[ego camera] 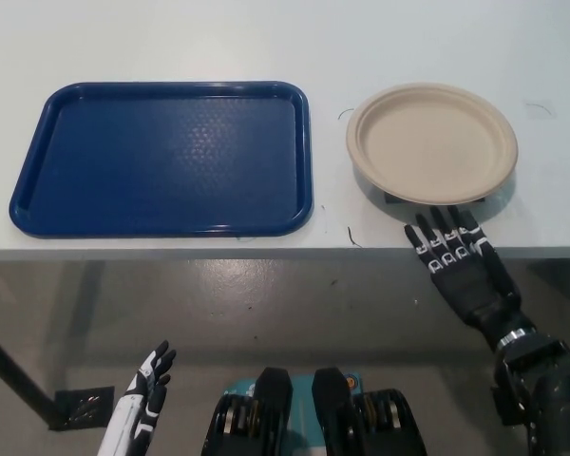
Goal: Use the right hand to pick up a plate from a leveled surface and place it into a tray on the left side
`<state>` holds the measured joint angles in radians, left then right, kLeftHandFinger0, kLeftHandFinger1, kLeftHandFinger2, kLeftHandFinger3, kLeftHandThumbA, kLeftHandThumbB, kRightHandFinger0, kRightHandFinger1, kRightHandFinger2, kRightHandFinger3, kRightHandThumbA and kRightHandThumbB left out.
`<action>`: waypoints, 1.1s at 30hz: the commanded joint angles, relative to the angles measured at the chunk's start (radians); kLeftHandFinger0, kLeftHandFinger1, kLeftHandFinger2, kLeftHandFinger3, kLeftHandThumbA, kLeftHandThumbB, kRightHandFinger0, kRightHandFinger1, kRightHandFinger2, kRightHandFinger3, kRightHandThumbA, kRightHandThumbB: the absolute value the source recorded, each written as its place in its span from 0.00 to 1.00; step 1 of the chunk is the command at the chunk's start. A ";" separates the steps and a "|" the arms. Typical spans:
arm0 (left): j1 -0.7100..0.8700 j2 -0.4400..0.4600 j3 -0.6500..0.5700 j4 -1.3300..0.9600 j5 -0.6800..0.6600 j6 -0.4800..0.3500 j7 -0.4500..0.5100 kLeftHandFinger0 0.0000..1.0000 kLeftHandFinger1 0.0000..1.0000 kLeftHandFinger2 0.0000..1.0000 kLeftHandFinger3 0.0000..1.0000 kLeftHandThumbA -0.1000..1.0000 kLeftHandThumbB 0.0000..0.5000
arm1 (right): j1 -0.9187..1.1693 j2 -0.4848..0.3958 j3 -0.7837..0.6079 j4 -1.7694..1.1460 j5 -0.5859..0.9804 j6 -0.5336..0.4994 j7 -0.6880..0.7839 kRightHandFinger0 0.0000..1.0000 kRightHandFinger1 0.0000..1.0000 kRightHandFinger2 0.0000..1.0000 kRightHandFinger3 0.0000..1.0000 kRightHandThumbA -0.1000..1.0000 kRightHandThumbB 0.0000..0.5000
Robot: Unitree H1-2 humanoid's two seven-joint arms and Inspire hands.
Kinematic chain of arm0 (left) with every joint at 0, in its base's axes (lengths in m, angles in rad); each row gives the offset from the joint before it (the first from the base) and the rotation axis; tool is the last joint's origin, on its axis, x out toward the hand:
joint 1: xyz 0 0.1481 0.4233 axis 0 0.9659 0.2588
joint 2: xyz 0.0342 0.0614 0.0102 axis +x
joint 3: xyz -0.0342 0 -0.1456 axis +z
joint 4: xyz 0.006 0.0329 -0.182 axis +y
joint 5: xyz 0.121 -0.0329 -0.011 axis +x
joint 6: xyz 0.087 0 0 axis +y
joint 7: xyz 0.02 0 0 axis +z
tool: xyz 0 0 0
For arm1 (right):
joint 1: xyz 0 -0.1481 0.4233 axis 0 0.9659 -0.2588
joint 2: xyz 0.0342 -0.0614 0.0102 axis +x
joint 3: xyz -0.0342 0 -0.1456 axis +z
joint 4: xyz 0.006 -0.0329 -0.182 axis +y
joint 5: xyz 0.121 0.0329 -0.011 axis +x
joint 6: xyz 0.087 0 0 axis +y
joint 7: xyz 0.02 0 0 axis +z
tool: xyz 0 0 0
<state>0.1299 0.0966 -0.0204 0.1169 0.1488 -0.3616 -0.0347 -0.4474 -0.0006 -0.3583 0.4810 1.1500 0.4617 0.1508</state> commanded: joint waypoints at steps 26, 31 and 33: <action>-0.011 0.018 -0.010 -0.031 0.008 -0.027 -0.001 1.00 1.00 1.00 1.00 0.99 0.06 | -0.276 -0.016 -0.057 0.161 -0.270 -0.003 -0.379 0.00 0.05 0.43 0.62 0.89 0.00; -0.014 0.018 -0.010 -0.024 0.004 -0.028 -0.001 1.00 1.00 1.00 1.00 0.98 0.08 | -0.262 -0.013 -0.071 0.143 -0.260 0.008 -0.380 0.00 0.11 0.50 0.72 0.87 0.00; -0.013 0.017 -0.011 -0.029 0.005 -0.027 0.000 1.00 1.00 1.00 1.00 0.98 0.08 | -0.259 -0.010 -0.075 0.135 -0.252 0.008 -0.397 0.00 0.14 0.51 0.74 0.85 0.00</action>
<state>0.1255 0.0998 -0.0264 0.1168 0.1521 -0.3609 -0.0349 -0.6994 -0.0103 -0.4174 0.6247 0.9275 0.4538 -0.1619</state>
